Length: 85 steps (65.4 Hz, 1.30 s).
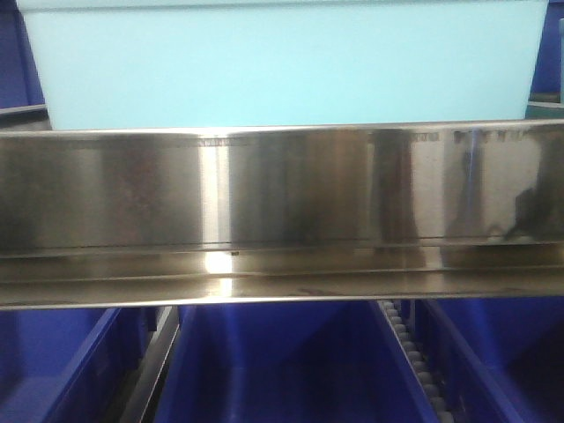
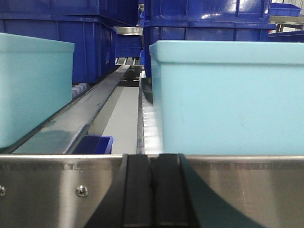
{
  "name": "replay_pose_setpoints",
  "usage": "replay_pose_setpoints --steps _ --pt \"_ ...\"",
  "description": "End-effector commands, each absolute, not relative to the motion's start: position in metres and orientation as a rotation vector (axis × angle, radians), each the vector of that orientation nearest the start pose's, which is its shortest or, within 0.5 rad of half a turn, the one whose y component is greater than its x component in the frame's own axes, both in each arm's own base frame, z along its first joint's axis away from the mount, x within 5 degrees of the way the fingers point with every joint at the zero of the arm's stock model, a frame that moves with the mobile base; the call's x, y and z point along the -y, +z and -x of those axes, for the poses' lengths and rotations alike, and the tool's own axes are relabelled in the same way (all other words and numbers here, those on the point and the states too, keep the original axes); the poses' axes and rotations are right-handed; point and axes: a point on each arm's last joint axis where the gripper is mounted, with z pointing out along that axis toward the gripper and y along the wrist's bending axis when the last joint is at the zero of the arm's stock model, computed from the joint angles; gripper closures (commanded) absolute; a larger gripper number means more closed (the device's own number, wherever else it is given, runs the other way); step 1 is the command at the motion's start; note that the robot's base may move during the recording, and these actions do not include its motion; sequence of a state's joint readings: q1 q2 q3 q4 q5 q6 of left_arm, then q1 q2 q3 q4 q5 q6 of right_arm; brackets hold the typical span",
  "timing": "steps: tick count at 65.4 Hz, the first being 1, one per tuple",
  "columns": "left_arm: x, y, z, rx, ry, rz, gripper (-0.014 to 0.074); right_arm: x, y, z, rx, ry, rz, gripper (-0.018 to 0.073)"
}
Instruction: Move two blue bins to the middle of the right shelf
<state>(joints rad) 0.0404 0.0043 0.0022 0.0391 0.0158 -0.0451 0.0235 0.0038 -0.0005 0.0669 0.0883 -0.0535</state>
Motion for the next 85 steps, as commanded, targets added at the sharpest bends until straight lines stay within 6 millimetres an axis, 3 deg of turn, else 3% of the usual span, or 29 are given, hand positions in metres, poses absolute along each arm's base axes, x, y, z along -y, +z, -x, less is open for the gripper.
replay_pose_setpoints --steps 1,35,58,67,75,85 --pt "-0.002 0.213 -0.056 -1.483 0.025 0.031 0.0707 -0.002 0.207 -0.056 -1.557 0.032 0.016 0.0721" --pt "-0.002 0.213 -0.056 -1.483 0.025 0.031 0.0707 -0.002 0.207 -0.056 -1.552 0.031 0.015 0.0721" --pt "-0.002 0.223 -0.055 -1.379 0.023 0.026 0.0707 -0.001 0.213 -0.056 -1.484 0.028 0.011 0.0721" --pt "-0.001 0.235 -0.052 -1.289 0.022 0.022 0.0707 -0.001 0.228 -0.054 -1.338 0.023 0.003 0.0721" --pt "-0.001 0.277 -0.040 -1.246 0.027 0.023 0.0685 -0.001 0.274 -0.041 -1.260 0.028 0.006 0.0721" --pt "-0.002 0.331 -0.027 -1.284 0.049 0.021 0.0508 -0.002 0.326 -0.028 -1.297 0.036 0.018 0.0704"
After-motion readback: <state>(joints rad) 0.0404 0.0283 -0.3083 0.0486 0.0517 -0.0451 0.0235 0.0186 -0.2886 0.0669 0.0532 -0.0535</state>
